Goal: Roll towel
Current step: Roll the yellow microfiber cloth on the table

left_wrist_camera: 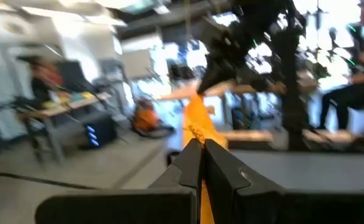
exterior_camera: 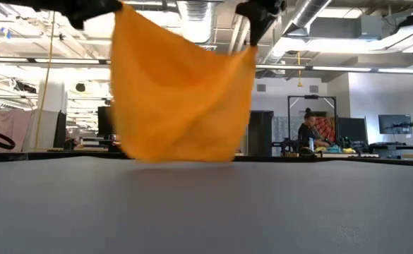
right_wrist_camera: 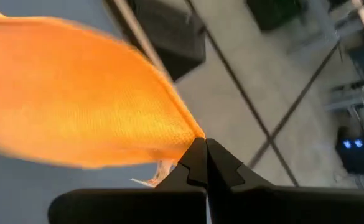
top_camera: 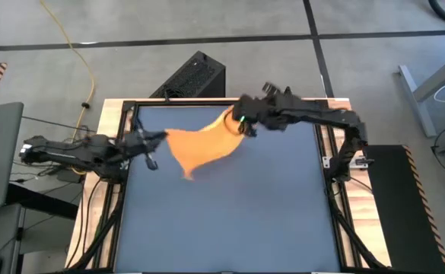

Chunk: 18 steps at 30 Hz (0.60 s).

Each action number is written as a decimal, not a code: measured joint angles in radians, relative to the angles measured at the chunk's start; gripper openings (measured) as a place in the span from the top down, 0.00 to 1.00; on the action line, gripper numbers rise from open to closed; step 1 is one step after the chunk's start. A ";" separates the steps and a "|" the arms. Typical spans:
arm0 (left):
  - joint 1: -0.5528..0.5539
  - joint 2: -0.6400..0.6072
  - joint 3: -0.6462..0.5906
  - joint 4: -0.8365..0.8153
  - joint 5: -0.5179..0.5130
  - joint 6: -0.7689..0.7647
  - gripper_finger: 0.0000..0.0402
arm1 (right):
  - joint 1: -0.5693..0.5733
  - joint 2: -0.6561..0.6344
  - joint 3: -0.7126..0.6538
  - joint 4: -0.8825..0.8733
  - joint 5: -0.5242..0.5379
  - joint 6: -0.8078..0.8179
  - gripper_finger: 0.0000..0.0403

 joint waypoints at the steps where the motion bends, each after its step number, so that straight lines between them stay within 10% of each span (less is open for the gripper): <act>1: 0.013 -0.019 0.017 -0.014 0.000 0.015 1.00 | -0.017 -0.021 -0.016 0.070 -0.015 -0.062 0.97; 10: 0.132 0.001 0.290 -0.338 0.136 0.142 1.00 | -0.158 -0.158 -0.183 0.473 -0.305 -0.452 0.97; 18: 0.142 0.016 0.187 -0.603 0.587 -0.173 1.00 | -0.024 -0.192 -0.479 0.399 -0.679 -0.315 0.97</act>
